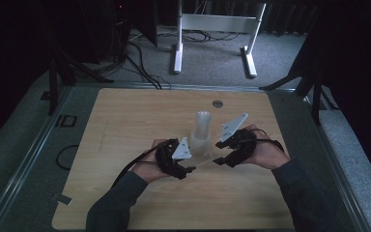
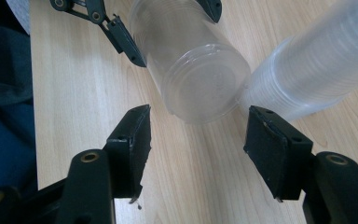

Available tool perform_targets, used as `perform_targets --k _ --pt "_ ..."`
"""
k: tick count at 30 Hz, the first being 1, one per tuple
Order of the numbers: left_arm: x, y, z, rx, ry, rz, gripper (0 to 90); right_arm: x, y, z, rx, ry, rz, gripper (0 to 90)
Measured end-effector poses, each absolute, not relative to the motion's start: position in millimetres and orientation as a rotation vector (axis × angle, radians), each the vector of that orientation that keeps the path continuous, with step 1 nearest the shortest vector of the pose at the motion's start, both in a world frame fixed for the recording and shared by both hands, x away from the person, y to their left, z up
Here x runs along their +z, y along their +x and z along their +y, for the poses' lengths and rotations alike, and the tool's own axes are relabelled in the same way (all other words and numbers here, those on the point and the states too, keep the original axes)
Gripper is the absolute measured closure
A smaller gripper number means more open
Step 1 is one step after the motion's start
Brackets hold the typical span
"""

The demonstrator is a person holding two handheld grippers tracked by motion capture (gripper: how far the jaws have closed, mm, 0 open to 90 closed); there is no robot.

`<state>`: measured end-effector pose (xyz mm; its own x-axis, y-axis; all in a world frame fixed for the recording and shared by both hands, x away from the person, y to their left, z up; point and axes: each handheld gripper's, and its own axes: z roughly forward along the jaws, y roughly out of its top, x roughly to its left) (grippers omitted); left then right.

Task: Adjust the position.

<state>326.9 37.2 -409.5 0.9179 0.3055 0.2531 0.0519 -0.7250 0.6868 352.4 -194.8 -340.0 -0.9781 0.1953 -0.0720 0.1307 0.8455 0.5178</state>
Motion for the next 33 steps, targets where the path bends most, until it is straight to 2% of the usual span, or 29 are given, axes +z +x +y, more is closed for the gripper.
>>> perform_targets --k 33 --pt "-412 321 24 0.544 2.478 0.173 29.5 -351 355 -173 0.598 0.232 2.999 38.6"
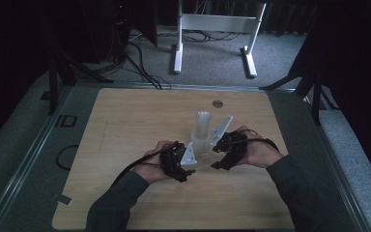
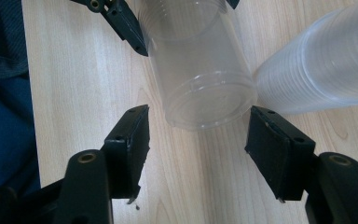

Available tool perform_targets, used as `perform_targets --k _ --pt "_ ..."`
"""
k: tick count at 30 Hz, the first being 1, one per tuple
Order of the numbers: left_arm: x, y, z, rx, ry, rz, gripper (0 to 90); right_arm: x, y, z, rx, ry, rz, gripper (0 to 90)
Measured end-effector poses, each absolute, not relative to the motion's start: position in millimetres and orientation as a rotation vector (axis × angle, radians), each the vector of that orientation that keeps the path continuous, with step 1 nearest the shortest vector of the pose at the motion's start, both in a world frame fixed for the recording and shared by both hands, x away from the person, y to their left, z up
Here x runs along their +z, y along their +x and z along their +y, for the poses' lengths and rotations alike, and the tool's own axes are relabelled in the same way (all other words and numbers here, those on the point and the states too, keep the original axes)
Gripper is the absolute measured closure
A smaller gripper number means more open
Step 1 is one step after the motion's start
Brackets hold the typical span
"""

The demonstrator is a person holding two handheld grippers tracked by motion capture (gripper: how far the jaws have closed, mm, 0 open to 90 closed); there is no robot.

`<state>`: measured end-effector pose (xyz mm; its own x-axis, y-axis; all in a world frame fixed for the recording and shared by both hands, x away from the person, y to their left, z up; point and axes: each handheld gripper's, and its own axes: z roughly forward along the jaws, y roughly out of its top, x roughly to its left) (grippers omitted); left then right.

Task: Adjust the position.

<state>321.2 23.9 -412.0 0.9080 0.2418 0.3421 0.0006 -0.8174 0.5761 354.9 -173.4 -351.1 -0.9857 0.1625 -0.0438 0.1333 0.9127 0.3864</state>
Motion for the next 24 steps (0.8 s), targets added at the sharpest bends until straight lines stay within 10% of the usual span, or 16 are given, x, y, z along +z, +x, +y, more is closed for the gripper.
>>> perform_targets --k 24 --pt "-414 316 12 0.558 2.527 0.095 29.7 -367 356 -160 0.459 0.203 3.048 30.6"
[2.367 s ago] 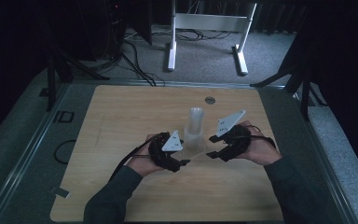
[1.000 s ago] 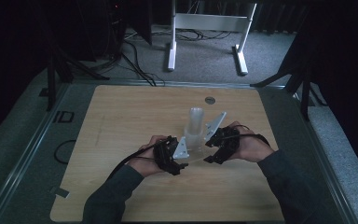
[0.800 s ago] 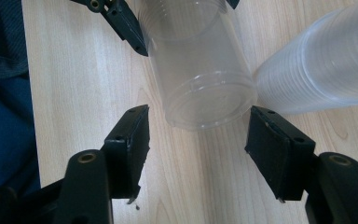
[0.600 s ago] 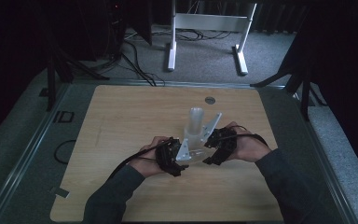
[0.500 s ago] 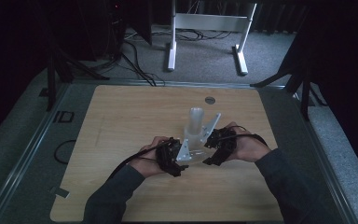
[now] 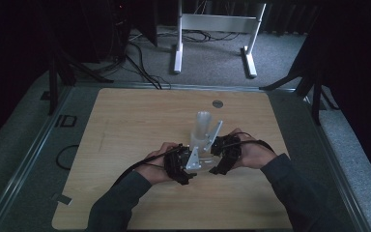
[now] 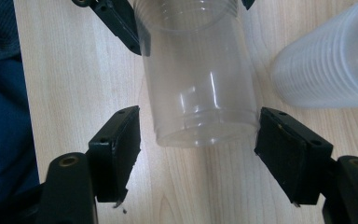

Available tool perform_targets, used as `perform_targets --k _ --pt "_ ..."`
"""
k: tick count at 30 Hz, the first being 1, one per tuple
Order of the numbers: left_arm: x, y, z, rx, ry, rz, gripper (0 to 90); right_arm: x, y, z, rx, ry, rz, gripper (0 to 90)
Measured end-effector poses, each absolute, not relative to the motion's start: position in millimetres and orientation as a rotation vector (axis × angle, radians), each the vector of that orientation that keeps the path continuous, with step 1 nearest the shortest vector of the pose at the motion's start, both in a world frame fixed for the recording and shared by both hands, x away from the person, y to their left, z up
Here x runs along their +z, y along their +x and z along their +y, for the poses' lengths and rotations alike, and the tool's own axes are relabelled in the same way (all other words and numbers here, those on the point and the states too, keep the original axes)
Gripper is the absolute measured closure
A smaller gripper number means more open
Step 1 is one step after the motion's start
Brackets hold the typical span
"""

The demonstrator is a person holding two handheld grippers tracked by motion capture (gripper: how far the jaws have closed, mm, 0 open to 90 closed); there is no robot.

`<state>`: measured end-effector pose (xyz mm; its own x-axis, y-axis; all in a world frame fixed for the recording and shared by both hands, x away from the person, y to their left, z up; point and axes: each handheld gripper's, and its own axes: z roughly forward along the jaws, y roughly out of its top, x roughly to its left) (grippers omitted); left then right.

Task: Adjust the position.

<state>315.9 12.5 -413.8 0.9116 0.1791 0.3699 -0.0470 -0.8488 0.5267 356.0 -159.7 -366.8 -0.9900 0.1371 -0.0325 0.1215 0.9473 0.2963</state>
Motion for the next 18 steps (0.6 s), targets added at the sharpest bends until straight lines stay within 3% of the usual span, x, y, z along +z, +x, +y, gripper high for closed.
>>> perform_targets --k 18 --pt "-415.8 313.8 10.3 0.599 2.538 0.057 29.6 -376.6 357.5 -154.1 0.410 0.169 3.078 35.1"
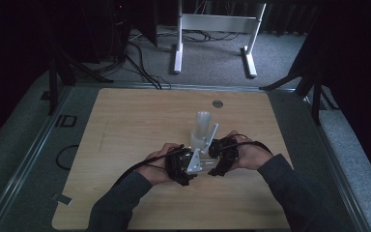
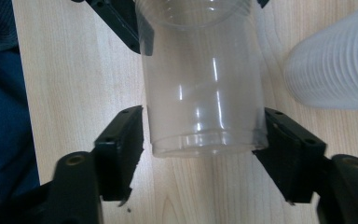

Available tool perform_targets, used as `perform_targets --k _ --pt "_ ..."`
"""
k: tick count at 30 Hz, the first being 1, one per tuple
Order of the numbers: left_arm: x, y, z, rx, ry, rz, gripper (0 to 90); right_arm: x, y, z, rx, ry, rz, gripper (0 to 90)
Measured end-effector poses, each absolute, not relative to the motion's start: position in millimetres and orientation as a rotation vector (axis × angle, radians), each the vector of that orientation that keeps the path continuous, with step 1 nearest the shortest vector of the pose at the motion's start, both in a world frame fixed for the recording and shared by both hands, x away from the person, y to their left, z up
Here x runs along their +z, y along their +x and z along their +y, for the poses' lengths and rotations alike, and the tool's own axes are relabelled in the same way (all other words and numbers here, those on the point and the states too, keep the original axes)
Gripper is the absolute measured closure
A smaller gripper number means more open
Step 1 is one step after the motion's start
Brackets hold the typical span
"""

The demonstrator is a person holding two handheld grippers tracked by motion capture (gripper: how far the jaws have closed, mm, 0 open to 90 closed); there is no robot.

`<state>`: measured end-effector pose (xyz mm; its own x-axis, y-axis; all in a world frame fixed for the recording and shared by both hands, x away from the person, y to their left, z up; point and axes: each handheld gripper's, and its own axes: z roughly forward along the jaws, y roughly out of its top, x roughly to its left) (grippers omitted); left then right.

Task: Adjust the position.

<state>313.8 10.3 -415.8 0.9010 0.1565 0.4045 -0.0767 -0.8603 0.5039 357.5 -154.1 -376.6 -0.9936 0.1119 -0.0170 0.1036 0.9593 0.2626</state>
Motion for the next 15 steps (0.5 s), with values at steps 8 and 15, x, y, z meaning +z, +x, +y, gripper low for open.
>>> perform_targets --k 8,15 --pt "-416.4 313.6 9.8 0.597 2.537 0.052 28.6 -376.5 358.5 -157.0 0.443 0.179 3.072 41.0" --pt "-416.8 313.5 10.3 0.620 2.541 0.054 24.8 -377.4 359.3 -157.7 0.454 0.174 3.068 41.5"
